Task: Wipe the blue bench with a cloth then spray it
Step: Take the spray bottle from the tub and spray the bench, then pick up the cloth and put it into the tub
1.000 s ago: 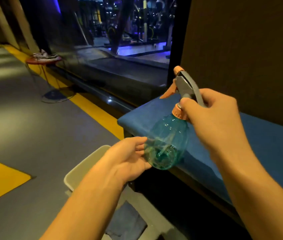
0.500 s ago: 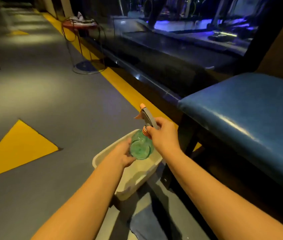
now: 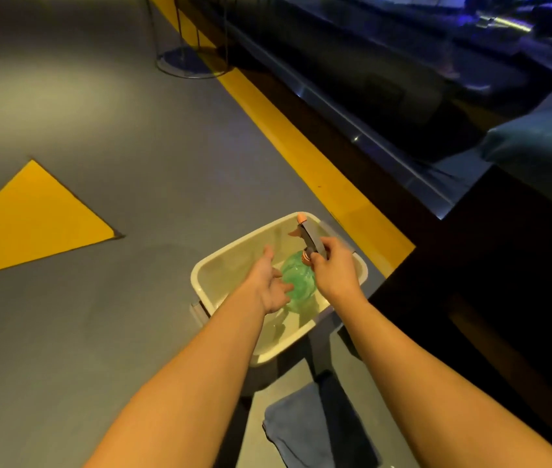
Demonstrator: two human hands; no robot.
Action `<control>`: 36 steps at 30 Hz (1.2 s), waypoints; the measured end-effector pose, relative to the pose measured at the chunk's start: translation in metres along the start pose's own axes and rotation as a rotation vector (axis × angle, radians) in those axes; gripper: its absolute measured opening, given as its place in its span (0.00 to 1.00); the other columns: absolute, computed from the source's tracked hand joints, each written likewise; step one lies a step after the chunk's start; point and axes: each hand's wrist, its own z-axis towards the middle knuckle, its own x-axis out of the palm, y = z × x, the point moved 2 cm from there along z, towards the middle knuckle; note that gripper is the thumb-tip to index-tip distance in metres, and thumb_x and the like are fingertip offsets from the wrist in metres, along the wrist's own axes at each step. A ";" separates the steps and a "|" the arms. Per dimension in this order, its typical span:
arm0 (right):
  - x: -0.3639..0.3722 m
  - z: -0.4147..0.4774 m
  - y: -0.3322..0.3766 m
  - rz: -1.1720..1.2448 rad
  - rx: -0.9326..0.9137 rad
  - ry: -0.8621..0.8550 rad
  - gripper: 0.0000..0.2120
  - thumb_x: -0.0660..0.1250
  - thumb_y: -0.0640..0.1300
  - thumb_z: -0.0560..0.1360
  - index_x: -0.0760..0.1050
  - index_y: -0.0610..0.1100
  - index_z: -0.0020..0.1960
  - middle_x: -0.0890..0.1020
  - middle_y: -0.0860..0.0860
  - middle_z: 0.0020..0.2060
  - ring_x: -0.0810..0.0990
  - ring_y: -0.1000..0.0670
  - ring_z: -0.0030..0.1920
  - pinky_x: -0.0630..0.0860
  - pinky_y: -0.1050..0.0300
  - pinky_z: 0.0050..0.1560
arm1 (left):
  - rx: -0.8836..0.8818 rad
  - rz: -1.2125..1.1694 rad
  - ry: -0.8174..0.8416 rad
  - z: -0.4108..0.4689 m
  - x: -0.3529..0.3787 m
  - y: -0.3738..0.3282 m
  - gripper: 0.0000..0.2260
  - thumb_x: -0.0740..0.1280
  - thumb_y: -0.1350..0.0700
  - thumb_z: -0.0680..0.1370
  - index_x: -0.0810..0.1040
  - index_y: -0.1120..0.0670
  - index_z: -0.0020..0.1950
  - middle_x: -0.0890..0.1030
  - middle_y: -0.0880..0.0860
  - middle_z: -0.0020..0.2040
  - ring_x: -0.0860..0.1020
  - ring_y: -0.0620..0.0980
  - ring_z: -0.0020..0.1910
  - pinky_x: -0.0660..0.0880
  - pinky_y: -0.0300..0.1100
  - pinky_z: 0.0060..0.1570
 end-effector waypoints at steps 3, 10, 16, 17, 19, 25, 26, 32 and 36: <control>0.007 0.007 -0.009 0.012 0.063 0.012 0.10 0.60 0.35 0.77 0.74 0.39 0.58 0.80 0.45 0.46 0.79 0.43 0.50 0.75 0.47 0.54 | -0.001 -0.055 0.031 0.012 -0.002 0.001 0.34 0.47 0.40 0.80 0.45 0.63 0.76 0.54 0.62 0.77 0.53 0.57 0.76 0.51 0.52 0.72; 0.015 0.020 -0.022 0.053 0.131 0.011 0.10 0.61 0.37 0.77 0.75 0.40 0.57 0.81 0.42 0.47 0.78 0.45 0.46 0.73 0.50 0.48 | -0.018 -0.120 0.065 0.030 -0.003 0.011 0.36 0.49 0.37 0.78 0.45 0.59 0.77 0.54 0.60 0.77 0.55 0.57 0.76 0.54 0.53 0.72; 0.007 0.026 -0.029 0.071 0.199 -0.038 0.11 0.58 0.35 0.78 0.76 0.37 0.58 0.82 0.39 0.50 0.79 0.41 0.49 0.74 0.49 0.51 | -0.015 -0.085 0.098 0.037 0.003 0.019 0.34 0.48 0.38 0.79 0.48 0.58 0.77 0.56 0.58 0.77 0.56 0.56 0.76 0.50 0.52 0.73; 0.005 0.027 -0.030 0.030 0.205 -0.032 0.12 0.57 0.35 0.79 0.75 0.36 0.59 0.81 0.40 0.49 0.77 0.42 0.47 0.72 0.52 0.48 | -0.019 -0.071 0.099 0.038 0.004 0.019 0.34 0.48 0.37 0.79 0.48 0.57 0.77 0.55 0.58 0.77 0.55 0.56 0.76 0.50 0.53 0.73; 0.004 0.029 -0.029 -0.089 0.214 0.004 0.13 0.57 0.36 0.79 0.74 0.36 0.60 0.78 0.42 0.46 0.74 0.45 0.46 0.68 0.55 0.44 | -0.025 -0.042 0.086 0.039 0.004 0.020 0.34 0.49 0.37 0.79 0.48 0.57 0.77 0.55 0.57 0.78 0.55 0.56 0.76 0.50 0.53 0.73; -0.018 0.002 -0.002 -0.332 0.083 -0.118 0.15 0.58 0.39 0.79 0.69 0.37 0.64 0.76 0.41 0.56 0.76 0.43 0.55 0.72 0.56 0.43 | 0.191 0.039 -0.070 0.004 0.011 0.012 0.26 0.54 0.45 0.81 0.59 0.57 0.75 0.63 0.58 0.75 0.63 0.56 0.73 0.58 0.49 0.71; -0.027 -0.014 -0.001 -0.284 -0.062 -0.196 0.16 0.58 0.39 0.79 0.68 0.39 0.66 0.76 0.43 0.60 0.75 0.48 0.58 0.71 0.60 0.50 | 0.311 0.085 -0.098 -0.011 0.008 0.013 0.23 0.55 0.48 0.81 0.64 0.56 0.73 0.68 0.56 0.72 0.68 0.53 0.70 0.62 0.47 0.69; -0.041 -0.107 -0.094 -0.300 -0.559 -0.050 0.12 0.56 0.38 0.75 0.75 0.41 0.55 0.78 0.49 0.48 0.74 0.57 0.50 0.67 0.71 0.53 | 0.689 0.315 -0.187 -0.065 -0.039 0.097 0.09 0.60 0.57 0.79 0.78 0.46 0.48 0.83 0.47 0.44 0.81 0.42 0.42 0.78 0.33 0.44; -0.020 -0.129 -0.169 -0.403 -0.235 0.245 0.15 0.60 0.40 0.78 0.73 0.43 0.64 0.78 0.46 0.57 0.77 0.47 0.58 0.65 0.68 0.58 | 0.492 0.493 -0.500 -0.031 -0.073 0.172 0.06 0.64 0.60 0.77 0.74 0.49 0.44 0.79 0.55 0.47 0.78 0.55 0.49 0.73 0.39 0.47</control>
